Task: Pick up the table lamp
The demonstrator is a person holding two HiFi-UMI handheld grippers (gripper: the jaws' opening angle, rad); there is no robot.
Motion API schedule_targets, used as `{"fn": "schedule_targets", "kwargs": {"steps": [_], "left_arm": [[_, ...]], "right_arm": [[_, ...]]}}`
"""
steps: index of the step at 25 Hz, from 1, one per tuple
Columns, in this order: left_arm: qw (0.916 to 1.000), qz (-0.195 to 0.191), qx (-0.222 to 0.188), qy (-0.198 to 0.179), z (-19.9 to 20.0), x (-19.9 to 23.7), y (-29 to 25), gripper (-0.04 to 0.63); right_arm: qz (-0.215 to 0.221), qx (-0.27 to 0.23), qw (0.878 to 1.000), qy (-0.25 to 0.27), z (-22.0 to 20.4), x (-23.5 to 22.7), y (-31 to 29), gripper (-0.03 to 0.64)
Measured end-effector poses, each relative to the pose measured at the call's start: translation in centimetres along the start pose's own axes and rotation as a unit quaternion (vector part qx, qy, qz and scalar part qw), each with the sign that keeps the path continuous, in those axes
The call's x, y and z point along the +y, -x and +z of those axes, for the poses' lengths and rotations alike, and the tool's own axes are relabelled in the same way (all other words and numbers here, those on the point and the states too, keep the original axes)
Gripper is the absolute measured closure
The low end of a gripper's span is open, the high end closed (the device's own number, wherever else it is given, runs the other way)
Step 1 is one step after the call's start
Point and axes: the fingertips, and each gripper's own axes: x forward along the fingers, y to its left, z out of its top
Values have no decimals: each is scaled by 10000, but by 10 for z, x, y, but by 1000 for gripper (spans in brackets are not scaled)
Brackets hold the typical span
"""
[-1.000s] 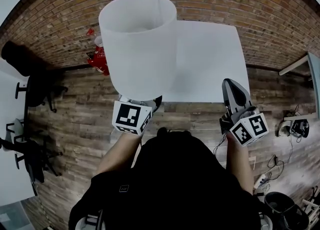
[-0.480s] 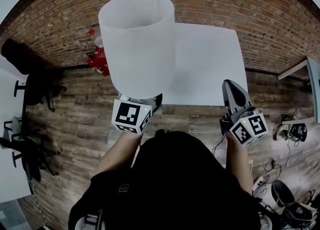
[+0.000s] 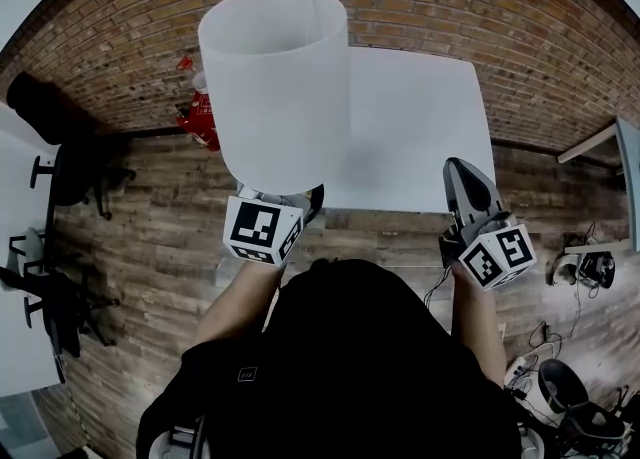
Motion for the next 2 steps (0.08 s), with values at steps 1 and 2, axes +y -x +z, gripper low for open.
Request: {"fn": "schedule_targets", "kwargs": {"steps": [1,2], "left_arm": [[10000,2,2,-1,0,-1,0,546],[10000,4,5,-3,0,-3,0,546]], "right_arm": [[-1,3,10000,-3,0,0,1,604],[-2,5,10000,-6,0,-1,3,604]]}}
